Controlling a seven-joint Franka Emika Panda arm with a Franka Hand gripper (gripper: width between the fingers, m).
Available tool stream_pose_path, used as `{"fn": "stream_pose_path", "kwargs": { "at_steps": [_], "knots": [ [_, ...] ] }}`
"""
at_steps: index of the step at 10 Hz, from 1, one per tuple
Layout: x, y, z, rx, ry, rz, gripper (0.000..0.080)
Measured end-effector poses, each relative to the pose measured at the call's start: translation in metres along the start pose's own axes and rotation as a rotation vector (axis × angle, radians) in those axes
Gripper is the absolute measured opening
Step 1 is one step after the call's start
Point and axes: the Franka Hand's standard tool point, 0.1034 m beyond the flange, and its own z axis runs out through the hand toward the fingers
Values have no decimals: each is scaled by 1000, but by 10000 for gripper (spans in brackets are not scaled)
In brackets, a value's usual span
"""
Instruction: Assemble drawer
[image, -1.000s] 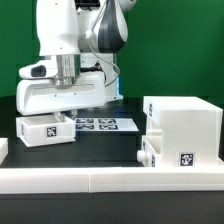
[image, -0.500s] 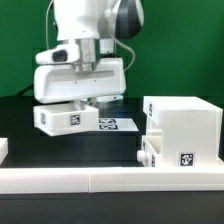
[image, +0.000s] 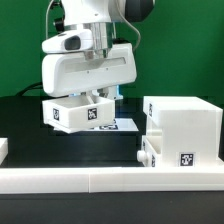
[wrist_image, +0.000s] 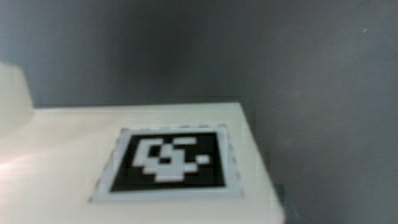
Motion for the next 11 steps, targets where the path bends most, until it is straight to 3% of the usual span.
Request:
{"fn": "stream_pose_path", "kwargs": {
  "at_steps": [3, 6, 11],
  "knots": [
    [-2, 5, 2, 2, -2, -124, 41],
    [5, 12, 3, 24, -37, -407, 41],
    [5, 17, 6, 32, -48, -819, 41]
  ]
}}
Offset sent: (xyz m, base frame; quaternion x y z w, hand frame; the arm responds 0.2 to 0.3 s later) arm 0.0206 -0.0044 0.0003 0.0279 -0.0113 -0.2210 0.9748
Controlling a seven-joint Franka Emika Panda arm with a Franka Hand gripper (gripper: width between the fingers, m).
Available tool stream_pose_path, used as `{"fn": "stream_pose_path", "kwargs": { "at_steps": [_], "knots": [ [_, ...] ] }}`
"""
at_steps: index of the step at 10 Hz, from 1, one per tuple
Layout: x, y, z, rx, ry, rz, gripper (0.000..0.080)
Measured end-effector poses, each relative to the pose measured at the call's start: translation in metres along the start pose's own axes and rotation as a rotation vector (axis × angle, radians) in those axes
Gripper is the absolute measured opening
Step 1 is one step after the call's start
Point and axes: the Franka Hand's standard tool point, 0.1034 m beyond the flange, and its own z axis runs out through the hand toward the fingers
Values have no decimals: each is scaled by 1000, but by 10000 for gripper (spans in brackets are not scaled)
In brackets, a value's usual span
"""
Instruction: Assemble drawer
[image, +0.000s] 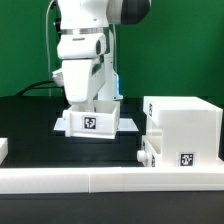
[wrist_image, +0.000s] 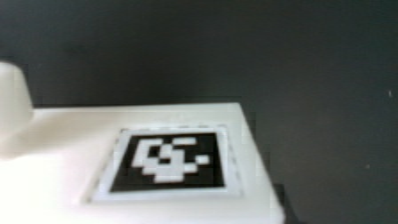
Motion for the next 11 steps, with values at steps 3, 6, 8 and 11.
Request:
{"fn": "stream_pose_path", "kwargs": {
  "at_steps": [3, 6, 8, 11],
  "knots": [
    [5, 21, 0, -6, -11, -210, 41],
    [16, 38, 1, -17, -5, -225, 41],
    [14, 36, 3, -13, -4, -221, 41],
    [25, 42, 7, -10, 3, -194, 41]
  ]
}}
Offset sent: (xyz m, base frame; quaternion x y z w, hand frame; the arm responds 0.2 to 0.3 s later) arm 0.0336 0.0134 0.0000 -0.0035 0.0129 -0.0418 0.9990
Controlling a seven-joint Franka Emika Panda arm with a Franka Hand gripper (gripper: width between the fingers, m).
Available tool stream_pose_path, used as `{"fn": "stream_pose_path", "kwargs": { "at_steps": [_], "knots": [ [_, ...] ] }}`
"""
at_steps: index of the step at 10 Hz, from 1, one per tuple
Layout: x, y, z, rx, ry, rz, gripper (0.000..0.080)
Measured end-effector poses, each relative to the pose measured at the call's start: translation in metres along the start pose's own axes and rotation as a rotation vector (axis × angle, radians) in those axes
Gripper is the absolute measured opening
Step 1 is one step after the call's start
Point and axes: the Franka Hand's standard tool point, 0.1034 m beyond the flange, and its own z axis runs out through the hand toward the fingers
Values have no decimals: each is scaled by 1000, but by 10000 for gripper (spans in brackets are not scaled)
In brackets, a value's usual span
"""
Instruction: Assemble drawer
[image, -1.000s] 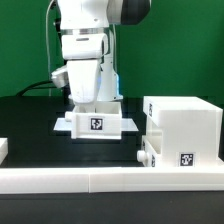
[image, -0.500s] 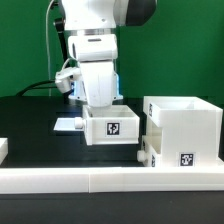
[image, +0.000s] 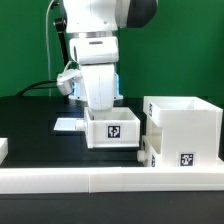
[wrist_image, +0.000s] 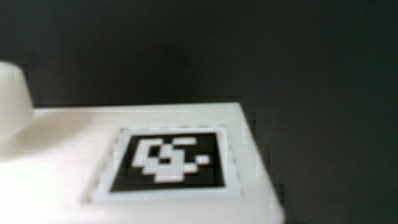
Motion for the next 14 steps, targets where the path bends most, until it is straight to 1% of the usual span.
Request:
{"fn": "stream_pose_path", "kwargs": {
  "at_steps": [1, 2, 4, 5, 8, 10, 13, 14],
  "knots": [
    [2, 6, 0, -6, 3, -2, 41],
    [2, 8, 3, -5, 6, -1, 41],
    [3, 8, 4, 1, 8, 0, 41],
    [4, 7, 5, 26, 10, -1, 41],
    [5, 9, 4, 21, 11, 2, 41],
    [5, 11, 0, 11, 8, 9, 41],
    [5, 10, 2, 17, 10, 11, 41],
    [8, 13, 0, 14, 11, 16, 41]
  ]
}}
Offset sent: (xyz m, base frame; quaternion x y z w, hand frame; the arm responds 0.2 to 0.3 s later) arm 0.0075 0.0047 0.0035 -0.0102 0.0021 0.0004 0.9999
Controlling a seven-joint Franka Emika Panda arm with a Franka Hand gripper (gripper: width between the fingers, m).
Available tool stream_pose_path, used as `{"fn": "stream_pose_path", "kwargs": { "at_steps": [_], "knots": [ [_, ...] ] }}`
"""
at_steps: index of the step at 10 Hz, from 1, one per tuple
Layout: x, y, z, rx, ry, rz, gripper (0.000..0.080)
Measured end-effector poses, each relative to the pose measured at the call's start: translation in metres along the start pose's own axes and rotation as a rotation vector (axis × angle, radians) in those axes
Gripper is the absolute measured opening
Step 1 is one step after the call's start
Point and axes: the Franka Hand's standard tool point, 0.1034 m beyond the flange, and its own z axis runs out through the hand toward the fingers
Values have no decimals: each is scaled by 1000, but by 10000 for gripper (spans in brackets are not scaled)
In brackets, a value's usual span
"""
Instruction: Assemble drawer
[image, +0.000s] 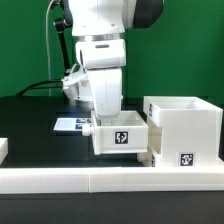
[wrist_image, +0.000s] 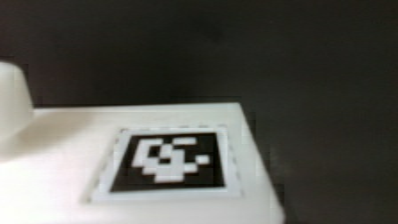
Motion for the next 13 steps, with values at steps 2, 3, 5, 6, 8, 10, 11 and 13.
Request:
{"fn": "stream_pose_path", "kwargs": {
  "at_steps": [2, 3, 5, 6, 8, 10, 11, 13],
  "knots": [
    [4, 3, -1, -4, 3, 1, 41],
    [6, 3, 0, -3, 4, 6, 41],
    [7, 2, 1, -1, 5, 7, 41],
    [7, 2, 1, -1, 5, 7, 41],
    [9, 2, 2, 1, 6, 10, 41],
    [9, -1, 5, 16, 7, 11, 41],
    [9, -3, 6, 36, 8, 11, 41],
    [9, -3, 6, 34, 8, 11, 41]
  ]
}}
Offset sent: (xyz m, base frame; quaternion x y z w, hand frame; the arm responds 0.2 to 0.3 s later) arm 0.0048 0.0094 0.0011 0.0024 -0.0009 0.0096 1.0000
